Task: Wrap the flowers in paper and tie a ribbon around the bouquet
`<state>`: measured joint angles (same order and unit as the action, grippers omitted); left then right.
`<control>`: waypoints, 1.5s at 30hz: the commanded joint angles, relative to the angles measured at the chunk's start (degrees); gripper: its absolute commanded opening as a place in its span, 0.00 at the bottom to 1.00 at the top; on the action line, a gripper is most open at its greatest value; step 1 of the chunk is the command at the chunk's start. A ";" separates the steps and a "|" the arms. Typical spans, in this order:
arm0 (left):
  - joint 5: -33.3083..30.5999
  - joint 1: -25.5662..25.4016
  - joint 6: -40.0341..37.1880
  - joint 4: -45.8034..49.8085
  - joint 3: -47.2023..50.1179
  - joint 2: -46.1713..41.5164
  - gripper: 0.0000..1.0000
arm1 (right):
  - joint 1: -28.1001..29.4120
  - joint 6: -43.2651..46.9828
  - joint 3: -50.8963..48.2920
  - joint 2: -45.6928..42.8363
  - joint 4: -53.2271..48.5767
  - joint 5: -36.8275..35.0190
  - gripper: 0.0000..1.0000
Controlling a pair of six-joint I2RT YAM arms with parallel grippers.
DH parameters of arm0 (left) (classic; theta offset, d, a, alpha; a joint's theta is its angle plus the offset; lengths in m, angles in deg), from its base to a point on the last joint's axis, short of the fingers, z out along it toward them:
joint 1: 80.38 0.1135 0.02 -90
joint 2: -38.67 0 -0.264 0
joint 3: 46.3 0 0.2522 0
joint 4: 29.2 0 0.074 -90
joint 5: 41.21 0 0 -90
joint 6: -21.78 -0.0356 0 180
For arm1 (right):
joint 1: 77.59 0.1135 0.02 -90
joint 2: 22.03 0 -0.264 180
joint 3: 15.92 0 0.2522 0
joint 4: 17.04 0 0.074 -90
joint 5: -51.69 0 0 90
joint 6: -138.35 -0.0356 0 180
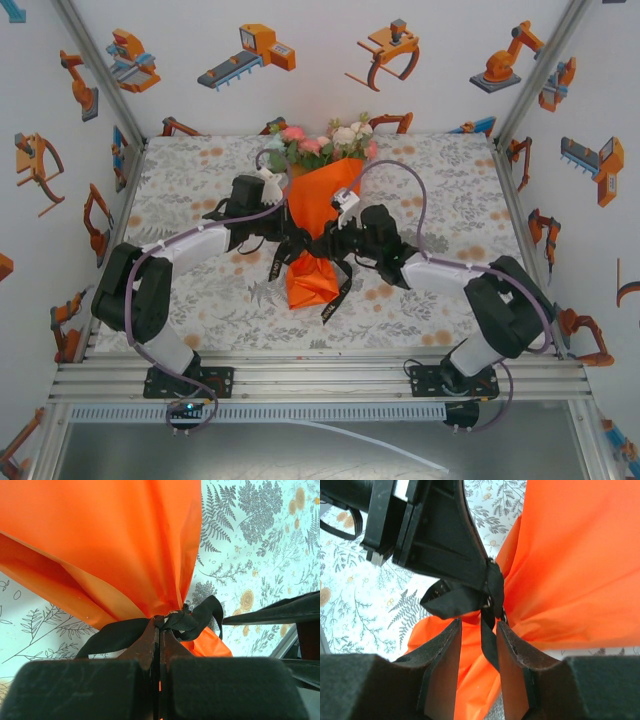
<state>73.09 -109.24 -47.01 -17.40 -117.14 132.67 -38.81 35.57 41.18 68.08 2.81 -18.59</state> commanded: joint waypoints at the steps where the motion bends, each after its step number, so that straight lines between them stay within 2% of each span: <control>1: 1.32 -0.05 0.61 -1.55 0.30 -1.38 0.00 | -0.76 0.57 3.94 3.66 2.18 -0.08 0.36; 5: 1.51 -0.05 0.67 -1.46 0.57 -1.68 0.00 | -1.42 0.42 6.68 6.81 2.66 2.14 0.35; 11: 1.68 0.05 0.63 -1.70 0.57 -1.76 0.00 | -1.58 -0.39 7.73 9.00 2.74 0.83 0.24; 21: 5.60 -0.04 0.23 -3.62 0.57 -1.89 0.00 | -1.52 -0.45 10.52 12.70 2.77 0.14 0.30; 23: 6.38 -0.04 -0.04 -3.73 0.72 -1.90 0.00 | -1.54 -0.31 11.10 13.03 2.78 0.06 0.30; 26: 7.99 -0.09 -0.07 -4.52 0.75 -1.99 0.00 | -1.44 -1.08 11.82 13.78 3.82 -0.10 0.24; 33: 7.94 -0.62 -0.73 -3.03 0.86 -3.53 0.19 | -1.34 -3.92 10.23 13.98 7.62 -4.91 0.00; 35: 7.05 -0.67 -0.99 -2.38 1.33 -5.21 0.23 | -1.26 -4.12 9.16 13.40 7.96 -7.04 0.00; 38: 4.73 -0.55 -1.25 -1.64 2.22 -8.76 0.36 | -1.17 -4.14 7.08 12.40 10.10 -7.49 0.00; 41: -1.07 -0.06 -0.47 -0.87 2.76 -12.39 0.44 | -0.91 -3.70 3.45 11.52 14.54 -6.62 0.00; 44: -8.88 1.18 1.51 0.96 2.34 -13.64 0.48 | -0.56 -2.21 -0.39 10.96 19.10 -5.23 0.00; 45: -9.72 1.65 1.43 1.99 1.65 -12.89 0.48 | -0.44 -1.79 -1.68 10.92 20.95 -4.67 0.00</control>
<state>70.55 -108.92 -46.74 -18.40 -114.76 119.86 -39.90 32.03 42.09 81.19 15.24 -23.57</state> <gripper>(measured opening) 0.477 0.004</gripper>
